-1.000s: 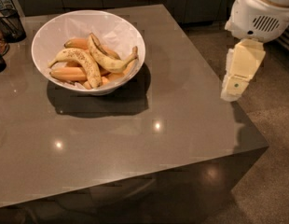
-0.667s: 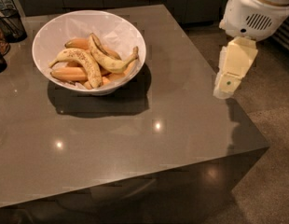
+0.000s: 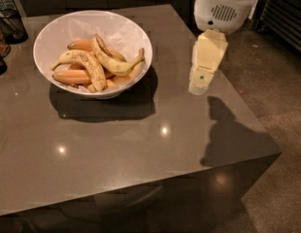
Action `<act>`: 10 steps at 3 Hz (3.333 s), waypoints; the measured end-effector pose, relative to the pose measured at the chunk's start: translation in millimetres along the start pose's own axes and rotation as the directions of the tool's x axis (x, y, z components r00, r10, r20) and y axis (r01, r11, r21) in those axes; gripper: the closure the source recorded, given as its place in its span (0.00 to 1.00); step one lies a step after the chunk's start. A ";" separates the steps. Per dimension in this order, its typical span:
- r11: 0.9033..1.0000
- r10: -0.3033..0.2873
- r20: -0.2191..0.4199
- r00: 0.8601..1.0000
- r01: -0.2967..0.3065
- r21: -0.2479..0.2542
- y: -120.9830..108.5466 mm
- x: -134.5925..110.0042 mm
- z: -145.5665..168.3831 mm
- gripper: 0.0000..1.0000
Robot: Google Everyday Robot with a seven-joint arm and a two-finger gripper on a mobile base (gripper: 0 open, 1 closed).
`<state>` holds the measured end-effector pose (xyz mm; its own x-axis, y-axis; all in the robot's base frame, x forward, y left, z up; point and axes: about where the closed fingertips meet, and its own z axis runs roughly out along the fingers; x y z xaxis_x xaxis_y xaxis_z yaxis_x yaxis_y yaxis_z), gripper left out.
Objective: Pick banana from white bowl
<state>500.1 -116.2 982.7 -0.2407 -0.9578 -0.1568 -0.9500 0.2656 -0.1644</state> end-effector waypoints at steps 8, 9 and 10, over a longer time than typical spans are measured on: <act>0.998 -0.039 0.116 0.992 0.033 0.049 -15.2 -165.8 25.0 0.00; 0.999 -0.017 0.114 0.993 0.013 0.033 -10.9 -176.2 36.2 0.00; 1.000 -0.006 0.095 0.995 0.004 0.016 -5.8 -186.9 50.9 0.00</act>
Offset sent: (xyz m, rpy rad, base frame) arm 0.0080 0.0272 0.0013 -0.0554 -0.0212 0.0608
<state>560.7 66.8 963.3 -0.2155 -0.9446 -0.2474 -0.9477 0.2634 -0.1802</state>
